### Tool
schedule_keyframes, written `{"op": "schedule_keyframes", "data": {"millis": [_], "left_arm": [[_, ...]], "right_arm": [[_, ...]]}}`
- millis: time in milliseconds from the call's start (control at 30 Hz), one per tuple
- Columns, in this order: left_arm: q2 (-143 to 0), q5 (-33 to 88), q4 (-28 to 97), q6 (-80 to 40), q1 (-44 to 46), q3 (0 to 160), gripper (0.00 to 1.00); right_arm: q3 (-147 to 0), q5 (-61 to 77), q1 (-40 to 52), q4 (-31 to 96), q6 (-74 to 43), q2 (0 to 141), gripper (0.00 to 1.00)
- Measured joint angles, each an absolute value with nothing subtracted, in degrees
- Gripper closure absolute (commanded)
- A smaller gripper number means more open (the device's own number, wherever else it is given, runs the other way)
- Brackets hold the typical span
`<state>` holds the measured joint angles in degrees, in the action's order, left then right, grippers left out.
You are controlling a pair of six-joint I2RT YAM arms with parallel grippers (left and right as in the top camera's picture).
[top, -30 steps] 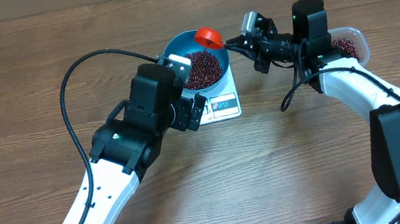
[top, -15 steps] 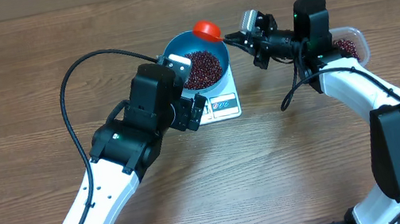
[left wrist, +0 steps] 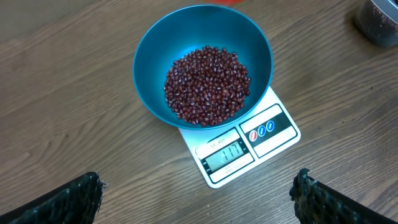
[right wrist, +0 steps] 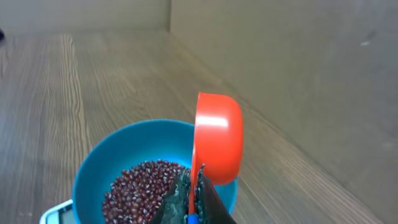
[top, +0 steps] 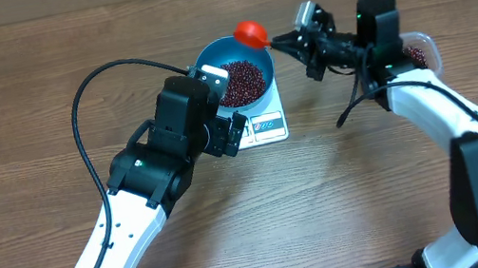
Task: Scoop item into bowl and weigh 150g on scale
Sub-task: 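Tilt the red scoop further to empty beans into the teal bowl, then carry the empty scoop right back to the bean tub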
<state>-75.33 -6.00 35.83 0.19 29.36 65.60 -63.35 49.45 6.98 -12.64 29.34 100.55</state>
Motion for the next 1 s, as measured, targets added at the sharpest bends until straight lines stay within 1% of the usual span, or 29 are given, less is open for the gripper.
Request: {"op": "schedule_keyframes", "data": {"millis": [167,467,633,733,1000], "left_arm": [[-75.3,-6.0,35.8,0.2,29.4,65.6,0.0],[-75.3,-6.0,35.8,0.2,29.4,65.6,0.01],[-75.3,-6.0,35.8,0.2,29.4,65.6,0.01],[-75.3,-6.0,35.8,0.2,29.4,65.6,0.0],[-75.3,-6.0,35.8,0.2,29.4,65.6,0.0]], "right_arm": [[-63.4,46.0,4.1,-5.1,27.7,92.4,0.96],[-63.7,27.2,-4.5,17.3,26.8,80.7,0.96],[-63.7,19.0,-8.7,25.6,26.8,78.7,0.96],[-63.7,16.6,-11.1,29.6,26.8,78.7,0.96],[-63.7,14.5,-13.6,33.5,26.8,79.8,0.96]]}}
